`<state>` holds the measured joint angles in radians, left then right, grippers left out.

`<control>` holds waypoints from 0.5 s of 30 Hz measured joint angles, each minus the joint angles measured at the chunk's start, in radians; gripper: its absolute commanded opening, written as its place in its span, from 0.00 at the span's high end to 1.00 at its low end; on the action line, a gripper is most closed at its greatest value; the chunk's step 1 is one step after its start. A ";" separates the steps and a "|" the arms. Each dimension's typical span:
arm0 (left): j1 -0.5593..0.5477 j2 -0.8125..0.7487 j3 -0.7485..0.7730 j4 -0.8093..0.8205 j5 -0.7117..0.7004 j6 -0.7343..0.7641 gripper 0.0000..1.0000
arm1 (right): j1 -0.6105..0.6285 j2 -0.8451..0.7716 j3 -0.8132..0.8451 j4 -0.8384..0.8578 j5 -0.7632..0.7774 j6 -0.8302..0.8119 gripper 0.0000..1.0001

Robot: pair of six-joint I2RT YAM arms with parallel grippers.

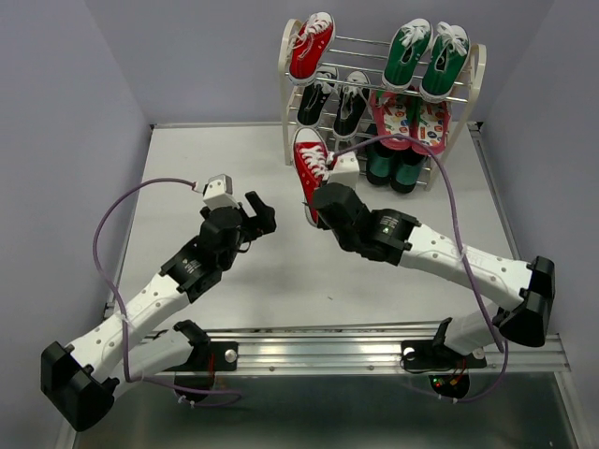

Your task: Place and organize the shoes onto the shoe shelf

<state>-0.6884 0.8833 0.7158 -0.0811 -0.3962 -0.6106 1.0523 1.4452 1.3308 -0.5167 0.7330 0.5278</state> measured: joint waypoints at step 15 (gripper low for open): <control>0.000 -0.027 -0.003 -0.006 -0.058 -0.019 0.01 | -0.011 0.087 0.501 -0.007 0.239 -0.166 0.99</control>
<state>-0.6884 0.8558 0.7124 -0.0875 -0.4538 -0.6300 1.0409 1.5318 1.8320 -0.5236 0.9718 0.3622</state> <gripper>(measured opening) 0.986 0.075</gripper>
